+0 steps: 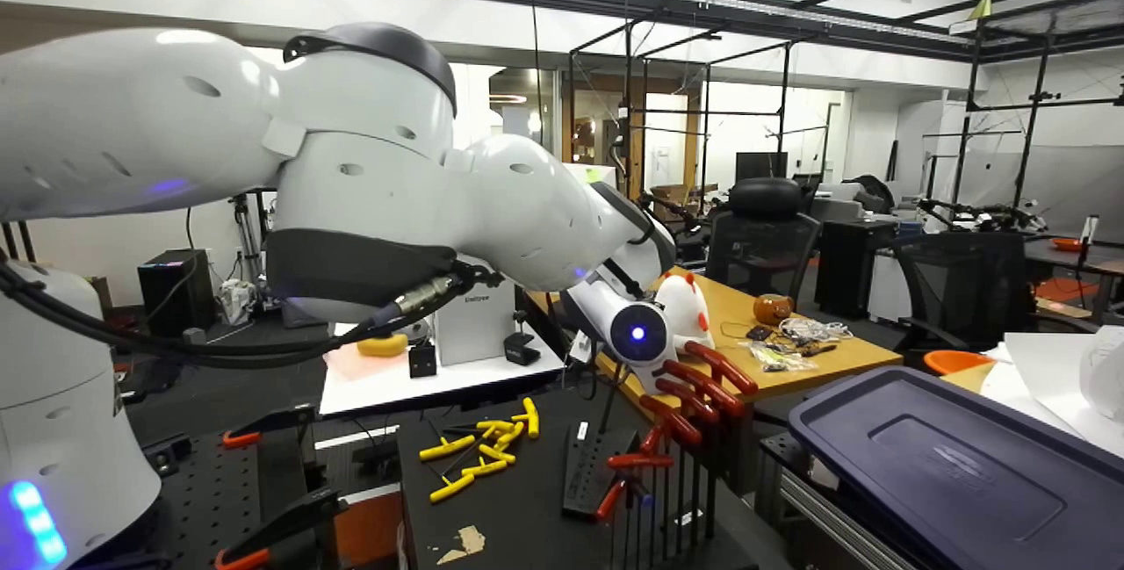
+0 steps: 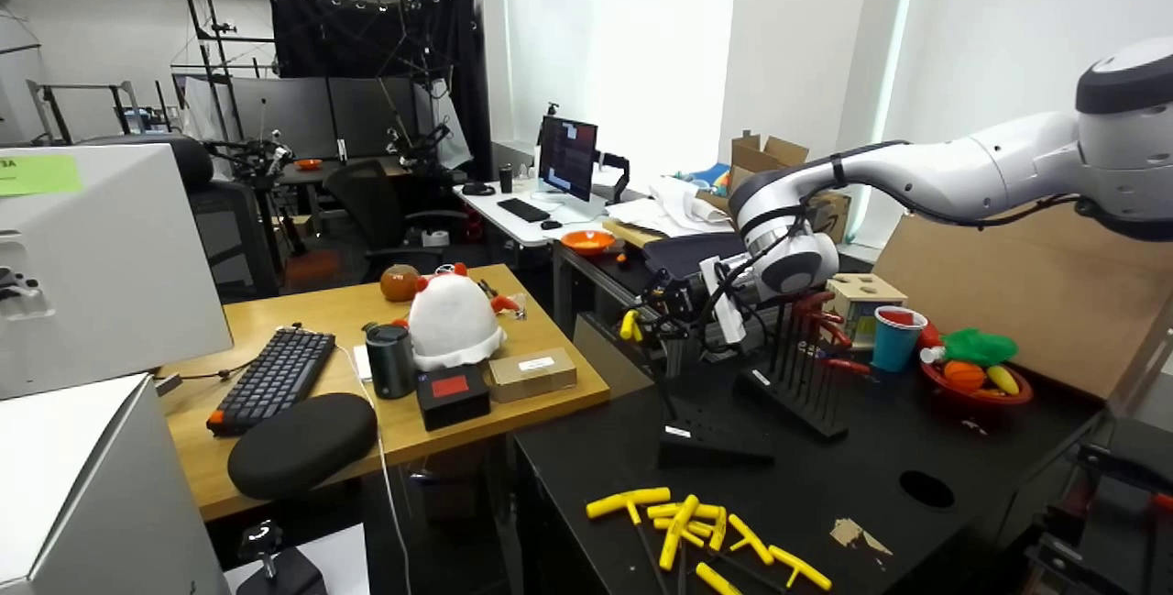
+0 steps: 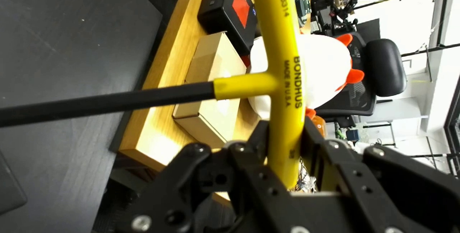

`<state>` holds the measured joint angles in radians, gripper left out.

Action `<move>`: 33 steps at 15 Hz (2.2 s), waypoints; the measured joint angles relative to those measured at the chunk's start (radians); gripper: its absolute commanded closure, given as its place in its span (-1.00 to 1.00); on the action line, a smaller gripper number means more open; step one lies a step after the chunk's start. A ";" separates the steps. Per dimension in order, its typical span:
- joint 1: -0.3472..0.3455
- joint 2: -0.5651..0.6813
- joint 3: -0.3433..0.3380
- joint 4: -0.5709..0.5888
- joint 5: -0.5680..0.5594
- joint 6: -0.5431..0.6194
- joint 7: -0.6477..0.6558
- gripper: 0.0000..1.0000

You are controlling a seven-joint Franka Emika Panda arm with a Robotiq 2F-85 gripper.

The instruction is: Put one of the yellow screwdrivers in the black panel

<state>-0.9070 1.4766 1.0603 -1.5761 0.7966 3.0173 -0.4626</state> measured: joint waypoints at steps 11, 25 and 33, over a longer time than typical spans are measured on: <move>-0.017 -0.004 -0.015 0.031 0.247 -0.075 -0.220 0.87; -0.167 -0.015 0.028 -0.133 0.399 -0.102 -0.607 0.87; -0.218 -0.016 0.038 -0.176 0.427 -0.188 -0.633 0.87</move>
<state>-1.1254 1.4607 1.0984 -1.7524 1.2233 2.8291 -1.0952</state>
